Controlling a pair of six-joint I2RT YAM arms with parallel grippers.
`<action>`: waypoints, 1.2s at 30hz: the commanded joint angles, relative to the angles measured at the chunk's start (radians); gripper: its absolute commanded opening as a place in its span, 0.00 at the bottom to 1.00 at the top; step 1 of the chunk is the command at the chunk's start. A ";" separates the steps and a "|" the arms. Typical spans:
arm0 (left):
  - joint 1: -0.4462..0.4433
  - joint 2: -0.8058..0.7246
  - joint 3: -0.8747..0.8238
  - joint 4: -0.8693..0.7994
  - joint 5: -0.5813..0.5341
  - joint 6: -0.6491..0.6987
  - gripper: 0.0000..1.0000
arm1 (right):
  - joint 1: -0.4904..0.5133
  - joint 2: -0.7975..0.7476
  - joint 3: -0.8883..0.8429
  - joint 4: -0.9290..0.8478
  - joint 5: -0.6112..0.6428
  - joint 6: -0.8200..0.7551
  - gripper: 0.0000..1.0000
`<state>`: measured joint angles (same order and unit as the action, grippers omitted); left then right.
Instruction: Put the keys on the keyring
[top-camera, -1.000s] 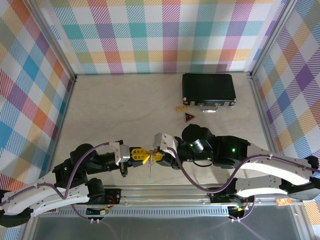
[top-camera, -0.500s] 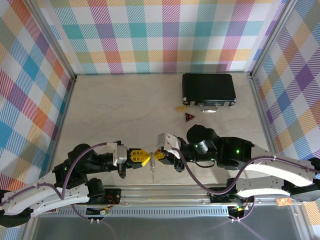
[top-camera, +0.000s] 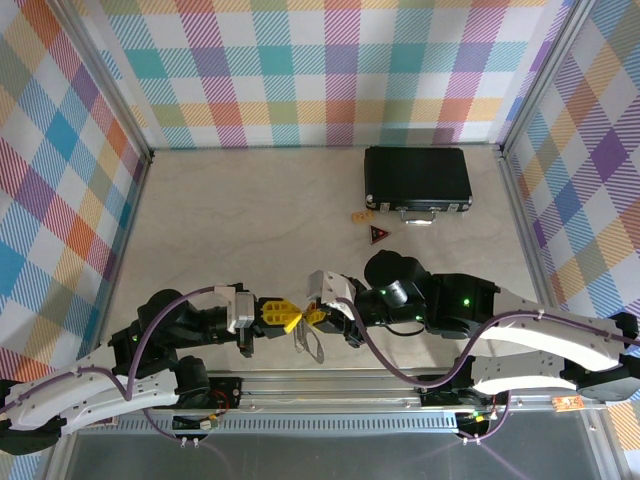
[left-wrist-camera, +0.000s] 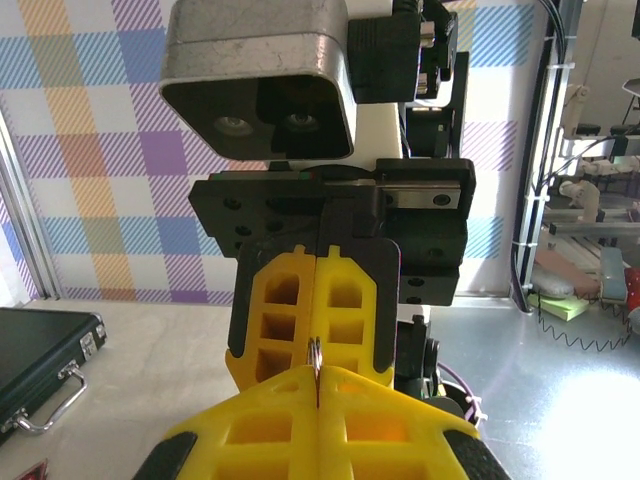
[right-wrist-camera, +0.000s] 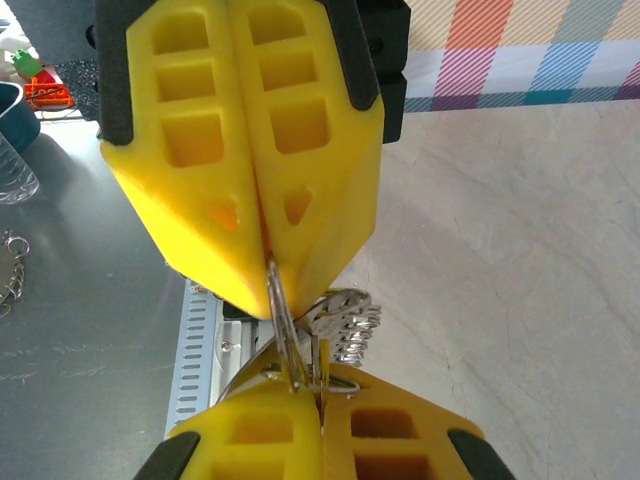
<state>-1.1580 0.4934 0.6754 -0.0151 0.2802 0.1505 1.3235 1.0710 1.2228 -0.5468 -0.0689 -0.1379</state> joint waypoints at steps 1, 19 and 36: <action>-0.002 -0.003 -0.002 0.073 0.025 -0.002 0.00 | 0.009 0.002 0.012 0.002 -0.025 0.012 0.01; -0.002 -0.013 -0.005 0.051 0.011 0.004 0.00 | 0.009 -0.088 -0.020 0.053 -0.009 0.014 0.41; -0.002 -0.003 -0.007 0.059 0.033 -0.004 0.00 | 0.008 -0.067 -0.022 0.094 -0.049 0.000 0.23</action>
<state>-1.1580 0.4953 0.6746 -0.0151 0.2985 0.1501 1.3235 0.9970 1.1927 -0.4908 -0.0856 -0.1352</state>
